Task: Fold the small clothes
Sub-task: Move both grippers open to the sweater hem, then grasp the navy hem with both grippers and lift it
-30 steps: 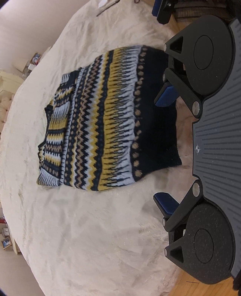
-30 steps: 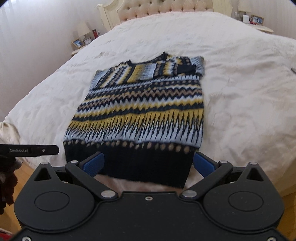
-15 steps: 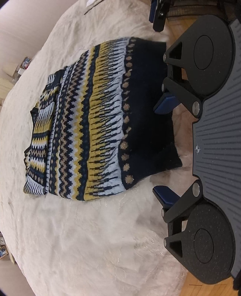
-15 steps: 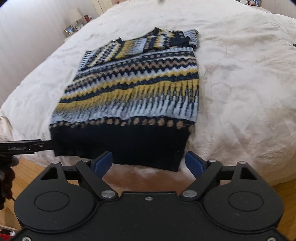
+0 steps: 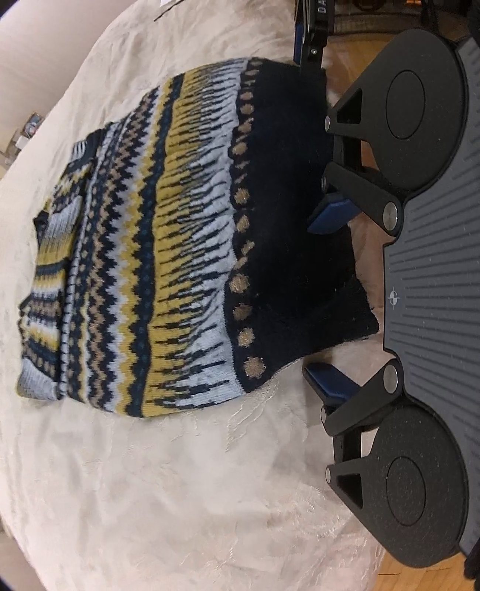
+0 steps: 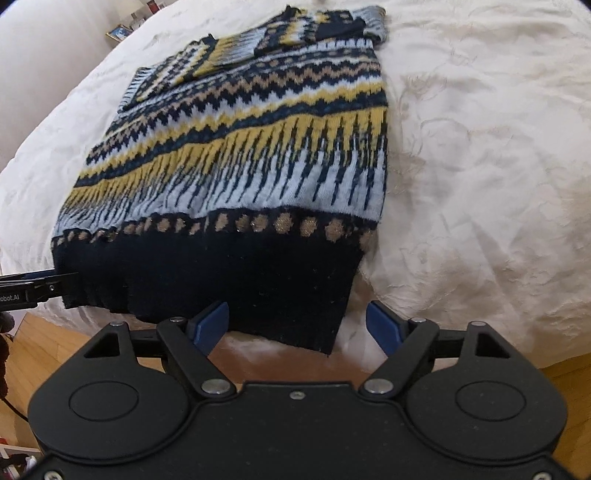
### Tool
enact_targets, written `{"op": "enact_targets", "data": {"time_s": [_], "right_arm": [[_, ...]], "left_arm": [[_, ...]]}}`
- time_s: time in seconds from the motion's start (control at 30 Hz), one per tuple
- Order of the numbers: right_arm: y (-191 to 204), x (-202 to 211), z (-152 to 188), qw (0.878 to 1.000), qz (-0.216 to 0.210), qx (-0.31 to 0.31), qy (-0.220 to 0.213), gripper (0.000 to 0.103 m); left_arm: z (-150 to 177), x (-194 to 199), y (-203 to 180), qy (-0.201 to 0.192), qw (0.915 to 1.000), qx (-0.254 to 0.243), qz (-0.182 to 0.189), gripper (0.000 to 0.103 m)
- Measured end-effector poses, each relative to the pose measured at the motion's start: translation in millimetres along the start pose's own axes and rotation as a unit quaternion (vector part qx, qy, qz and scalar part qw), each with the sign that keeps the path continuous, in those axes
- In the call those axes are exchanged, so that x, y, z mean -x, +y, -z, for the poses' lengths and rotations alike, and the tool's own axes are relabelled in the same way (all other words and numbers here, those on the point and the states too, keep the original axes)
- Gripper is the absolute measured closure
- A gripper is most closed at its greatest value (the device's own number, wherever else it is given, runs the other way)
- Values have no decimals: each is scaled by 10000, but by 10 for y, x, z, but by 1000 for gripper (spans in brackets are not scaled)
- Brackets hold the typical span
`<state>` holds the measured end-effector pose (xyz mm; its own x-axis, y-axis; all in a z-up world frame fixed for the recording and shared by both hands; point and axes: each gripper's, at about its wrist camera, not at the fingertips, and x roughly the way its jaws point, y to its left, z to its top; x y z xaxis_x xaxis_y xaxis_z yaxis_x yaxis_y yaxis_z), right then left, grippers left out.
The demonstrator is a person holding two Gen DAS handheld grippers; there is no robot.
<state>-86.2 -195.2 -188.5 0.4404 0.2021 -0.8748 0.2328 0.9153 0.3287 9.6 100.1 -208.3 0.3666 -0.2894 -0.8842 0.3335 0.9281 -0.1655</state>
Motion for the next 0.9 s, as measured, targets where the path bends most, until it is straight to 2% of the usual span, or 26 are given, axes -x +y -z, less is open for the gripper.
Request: {"op": "enact_targets", "data": {"time_s": [0.1,0.23,0.4,0.5,0.53,0.57,0.9], "right_arm": [[-12,-72,-12,10000,-1,-16,86,21],[-25,-118,-32,9999,-21,-60,113,22],[-66,-106,-64,9998,-34,-188,25,30],[-109,-89,-70,9996,-28,-279,-25,50],[-133,-93,-75,9993,-74,-353,22,72],[-155,-98,-79,9989,-129,-444,82,89],[-90,424,-119,9918,-863,-713,-617,90]], "left_arm": [[-31,-46,34,86,9999,75,117,29],[-66,-73,81,128,9991,172,364,41],[-73,-48,154,64,9976,427,537,53],[-66,-9,160,-45,9979,384,529,70],[-63,9,162,-88,9980,372,503,82],[-54,39,171,-141,9981,382,468,87],[-27,412,321,-664,9924,757,710,94]]}}
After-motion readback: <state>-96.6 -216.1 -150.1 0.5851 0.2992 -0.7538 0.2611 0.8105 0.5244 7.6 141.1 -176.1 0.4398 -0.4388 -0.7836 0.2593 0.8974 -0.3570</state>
